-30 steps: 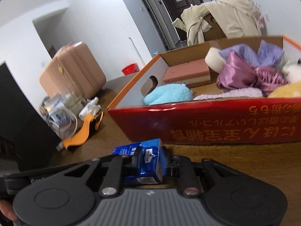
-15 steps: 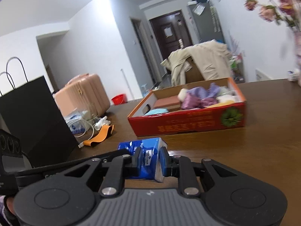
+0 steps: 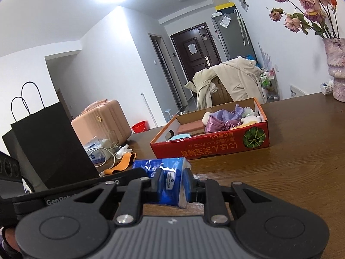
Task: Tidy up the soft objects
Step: 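Carry the blue tissue packet into the box and open both grippers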
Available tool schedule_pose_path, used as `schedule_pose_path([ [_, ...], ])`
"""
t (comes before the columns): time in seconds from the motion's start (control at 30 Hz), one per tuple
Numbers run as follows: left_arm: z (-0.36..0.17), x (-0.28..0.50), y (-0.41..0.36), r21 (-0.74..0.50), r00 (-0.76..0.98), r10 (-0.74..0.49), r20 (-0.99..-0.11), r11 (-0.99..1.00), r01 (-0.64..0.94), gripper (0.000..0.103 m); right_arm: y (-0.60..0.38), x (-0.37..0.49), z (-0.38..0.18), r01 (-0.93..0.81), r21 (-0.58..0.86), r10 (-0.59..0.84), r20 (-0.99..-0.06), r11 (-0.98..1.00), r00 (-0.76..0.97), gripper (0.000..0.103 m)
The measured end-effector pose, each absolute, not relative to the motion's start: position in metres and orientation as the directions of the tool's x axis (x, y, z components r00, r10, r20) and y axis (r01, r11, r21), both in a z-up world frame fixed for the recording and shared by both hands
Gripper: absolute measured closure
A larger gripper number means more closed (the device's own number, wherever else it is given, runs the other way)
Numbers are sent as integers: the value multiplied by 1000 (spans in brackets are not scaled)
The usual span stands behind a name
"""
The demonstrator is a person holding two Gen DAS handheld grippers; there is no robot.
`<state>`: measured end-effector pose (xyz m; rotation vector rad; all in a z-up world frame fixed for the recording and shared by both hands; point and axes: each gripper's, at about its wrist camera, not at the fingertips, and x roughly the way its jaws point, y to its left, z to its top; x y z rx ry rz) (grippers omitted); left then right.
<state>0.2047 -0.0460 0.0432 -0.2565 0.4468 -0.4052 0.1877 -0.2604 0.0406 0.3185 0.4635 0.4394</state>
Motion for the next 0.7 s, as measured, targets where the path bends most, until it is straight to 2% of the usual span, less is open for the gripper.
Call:
schedule_pose_path([
  [0.17,70,265,-41,-301,839,-438,-323,888,348,78,-259,231,56,-353,373,480,-338,858,810,84],
  [0.3,90,336,-24,-363,852,-426,-306,879,309,78,-257,293,81,-397,372,514,-304,839,802,84],
  [0.47,92,424,-6,-413,837,-417,-354,873,260,78,-237,385,100,-403,334,505,-325,852,799,84],
  [0.6,64,485,4,-436,823,-383,-419,880,187,78,-223,459,89,-395,370,527,-397,841,751,84],
  [0.7,33,524,0,-437,783,-375,-497,887,148,78,-211,508,63,-344,367,492,-474,864,730,84],
])
